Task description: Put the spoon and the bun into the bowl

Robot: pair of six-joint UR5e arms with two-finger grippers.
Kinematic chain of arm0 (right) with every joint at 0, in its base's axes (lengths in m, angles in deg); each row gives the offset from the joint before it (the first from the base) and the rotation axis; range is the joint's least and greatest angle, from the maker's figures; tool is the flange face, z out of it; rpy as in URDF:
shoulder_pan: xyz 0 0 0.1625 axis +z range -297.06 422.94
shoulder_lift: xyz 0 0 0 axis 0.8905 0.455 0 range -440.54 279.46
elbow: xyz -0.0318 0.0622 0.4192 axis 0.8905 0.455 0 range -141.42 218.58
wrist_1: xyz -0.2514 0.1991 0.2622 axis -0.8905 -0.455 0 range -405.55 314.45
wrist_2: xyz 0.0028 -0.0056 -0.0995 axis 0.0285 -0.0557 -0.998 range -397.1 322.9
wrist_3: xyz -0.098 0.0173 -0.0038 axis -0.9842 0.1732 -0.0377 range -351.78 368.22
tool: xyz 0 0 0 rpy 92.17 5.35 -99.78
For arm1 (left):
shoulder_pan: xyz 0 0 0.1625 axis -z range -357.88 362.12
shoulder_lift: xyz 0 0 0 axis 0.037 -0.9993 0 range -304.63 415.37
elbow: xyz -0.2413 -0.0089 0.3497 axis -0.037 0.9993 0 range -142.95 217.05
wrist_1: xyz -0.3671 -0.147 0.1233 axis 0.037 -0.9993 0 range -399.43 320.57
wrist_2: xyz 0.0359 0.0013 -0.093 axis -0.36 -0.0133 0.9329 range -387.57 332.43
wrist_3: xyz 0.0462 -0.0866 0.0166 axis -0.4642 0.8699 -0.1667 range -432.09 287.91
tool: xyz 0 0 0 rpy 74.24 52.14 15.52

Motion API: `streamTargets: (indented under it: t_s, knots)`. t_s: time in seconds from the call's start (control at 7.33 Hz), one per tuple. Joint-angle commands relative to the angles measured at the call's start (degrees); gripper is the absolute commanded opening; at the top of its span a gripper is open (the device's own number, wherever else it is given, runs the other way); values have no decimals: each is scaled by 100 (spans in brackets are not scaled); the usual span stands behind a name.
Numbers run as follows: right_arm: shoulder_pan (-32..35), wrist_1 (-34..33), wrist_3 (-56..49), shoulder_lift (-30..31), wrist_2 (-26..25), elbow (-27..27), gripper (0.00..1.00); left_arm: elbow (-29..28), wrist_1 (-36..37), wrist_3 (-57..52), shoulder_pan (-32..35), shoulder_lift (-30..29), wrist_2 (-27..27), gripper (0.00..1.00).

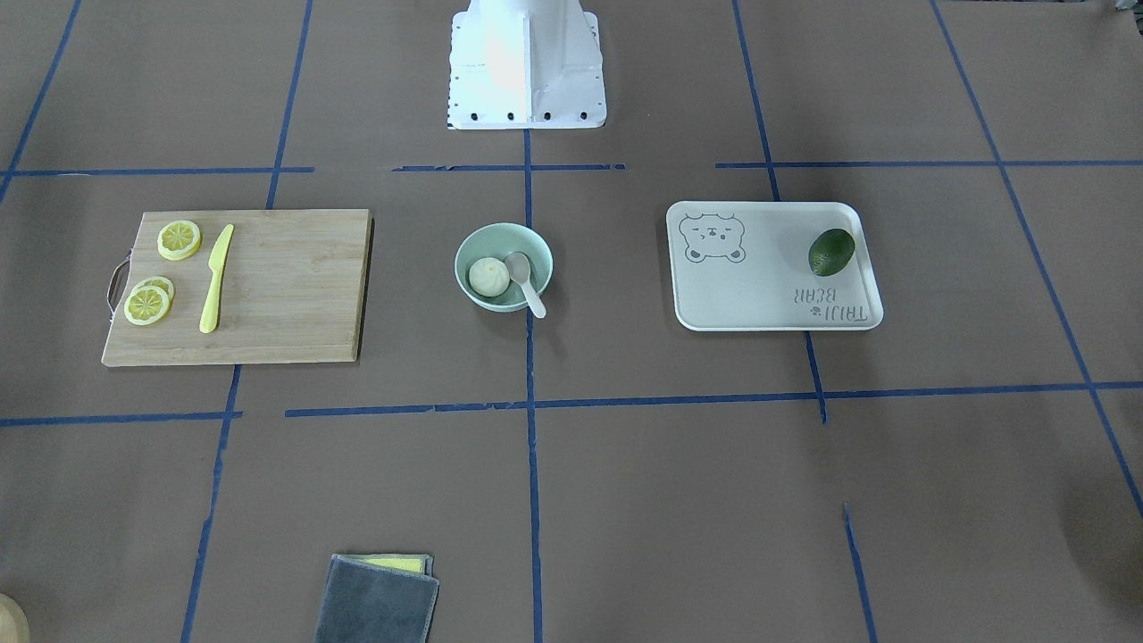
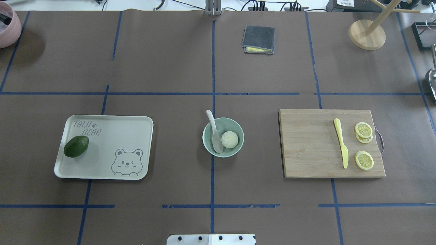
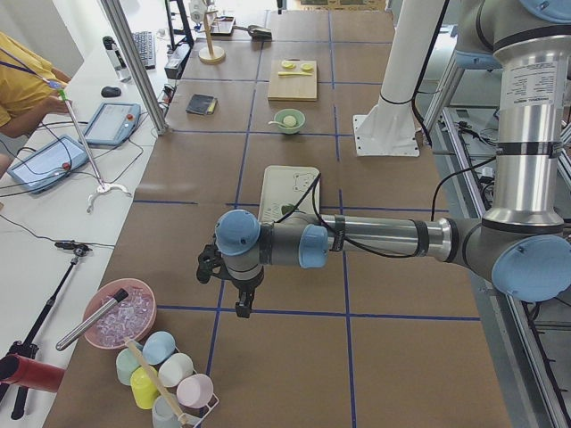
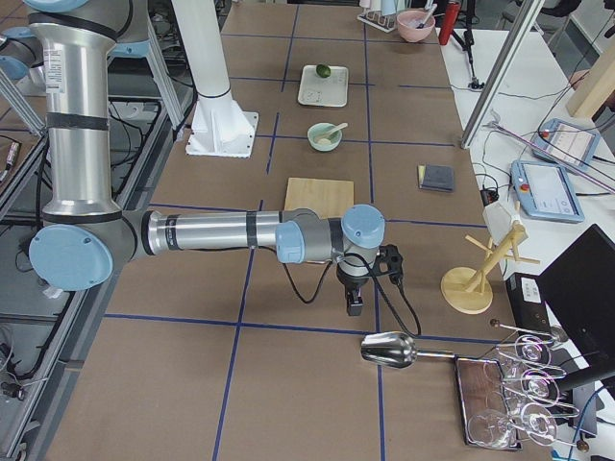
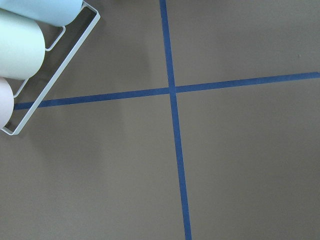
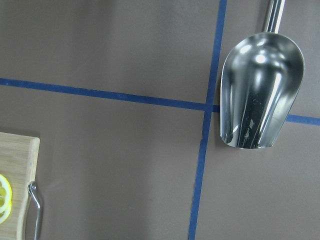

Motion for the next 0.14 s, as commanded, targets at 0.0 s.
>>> streamTargets:
  t_s: [0.0]
  knots:
    - [0,6,15,2,155,14,100,9,3,2,-2,-15,-1,100]
